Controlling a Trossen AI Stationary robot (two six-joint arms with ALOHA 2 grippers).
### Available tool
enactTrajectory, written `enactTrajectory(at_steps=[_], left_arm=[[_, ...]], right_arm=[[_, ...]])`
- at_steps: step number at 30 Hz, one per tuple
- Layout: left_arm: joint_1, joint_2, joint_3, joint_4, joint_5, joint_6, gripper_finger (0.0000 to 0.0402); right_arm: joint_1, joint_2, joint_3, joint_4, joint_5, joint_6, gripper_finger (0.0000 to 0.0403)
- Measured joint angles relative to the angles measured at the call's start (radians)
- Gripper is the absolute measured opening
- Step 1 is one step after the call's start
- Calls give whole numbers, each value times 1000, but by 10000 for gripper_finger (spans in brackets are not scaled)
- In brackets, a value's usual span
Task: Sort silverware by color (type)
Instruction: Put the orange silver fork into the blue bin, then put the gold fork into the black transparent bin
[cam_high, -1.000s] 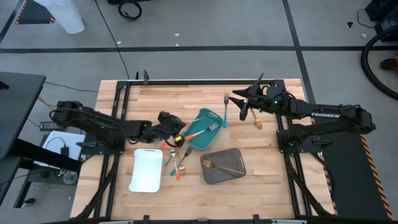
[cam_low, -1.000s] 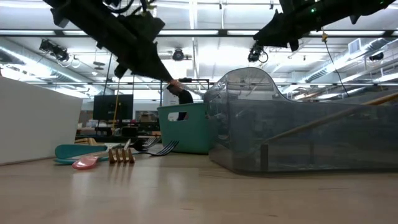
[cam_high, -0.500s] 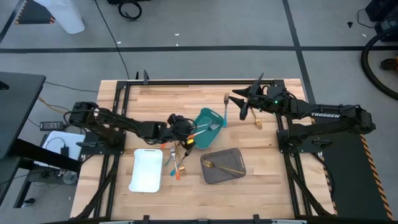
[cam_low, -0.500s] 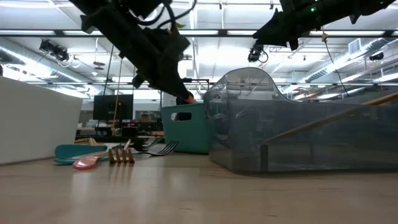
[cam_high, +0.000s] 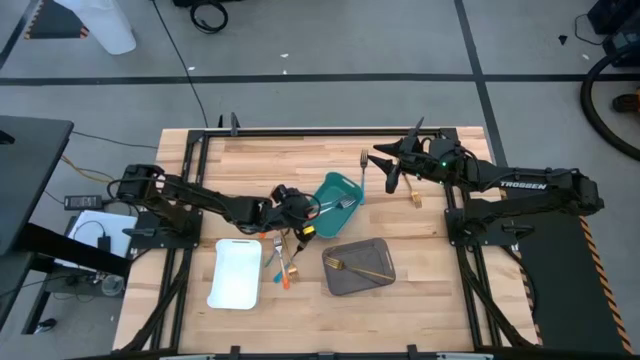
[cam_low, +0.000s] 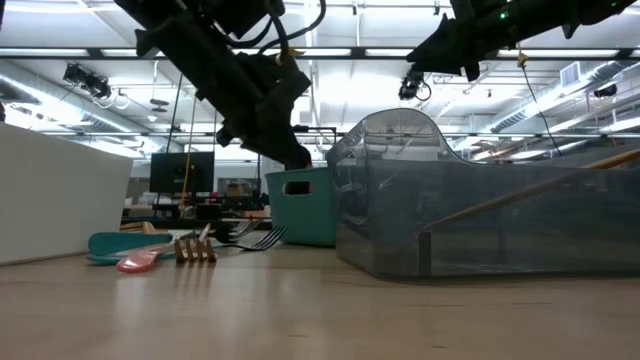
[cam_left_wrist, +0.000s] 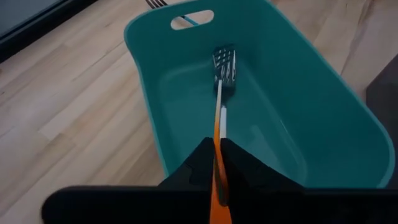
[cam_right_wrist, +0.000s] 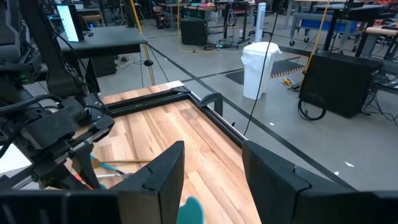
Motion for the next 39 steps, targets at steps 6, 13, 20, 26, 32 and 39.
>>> enactTrajectory(at_steps=[6, 13, 20, 26, 32, 39], left_arm=[[0, 0, 0, -7, 5, 6, 111], [1, -77, 0, -52, 6, 53, 152], [1, -199, -1, -284, 13, 1, 152], [1, -214, -1, -445, 21, -59, 153], [1, -211, -1, -572, 32, -119, 153], [3, -211, -1, -699, 64, -161, 153]], right_arm=[[0, 0, 0, -12, -2, 3, 171], [0, 0, 0, -33, -5, 3, 171], [0, 7, 0, -41, -32, 4, 171], [1, 15, 2, -42, -45, 20, 171], [2, 23, 2, -40, -46, 22, 171], [2, 24, 2, -35, -46, 21, 171]])
